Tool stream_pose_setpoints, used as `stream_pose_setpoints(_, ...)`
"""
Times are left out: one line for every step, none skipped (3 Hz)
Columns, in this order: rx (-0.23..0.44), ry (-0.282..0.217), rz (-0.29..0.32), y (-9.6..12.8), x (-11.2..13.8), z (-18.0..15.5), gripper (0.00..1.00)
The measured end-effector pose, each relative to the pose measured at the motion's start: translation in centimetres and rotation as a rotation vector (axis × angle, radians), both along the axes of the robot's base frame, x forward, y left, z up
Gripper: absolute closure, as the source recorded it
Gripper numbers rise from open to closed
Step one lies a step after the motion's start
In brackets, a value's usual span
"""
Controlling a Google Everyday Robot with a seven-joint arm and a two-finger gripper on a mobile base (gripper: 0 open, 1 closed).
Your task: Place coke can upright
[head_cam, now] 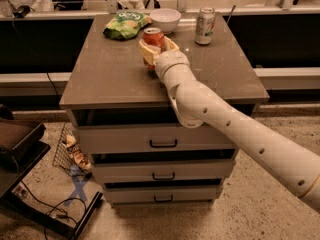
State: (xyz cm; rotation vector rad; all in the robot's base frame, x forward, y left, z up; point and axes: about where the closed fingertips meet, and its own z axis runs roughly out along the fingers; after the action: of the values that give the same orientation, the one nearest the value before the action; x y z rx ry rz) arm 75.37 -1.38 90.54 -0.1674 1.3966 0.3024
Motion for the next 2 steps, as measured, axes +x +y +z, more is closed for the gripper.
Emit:
stream_pose_setpoints(0.000,0.000,0.001,0.08,0.01,0.05,0.62)
stream_pose_setpoints(0.001,-0.001,0.002,0.16,0.02,0.09,0.38)
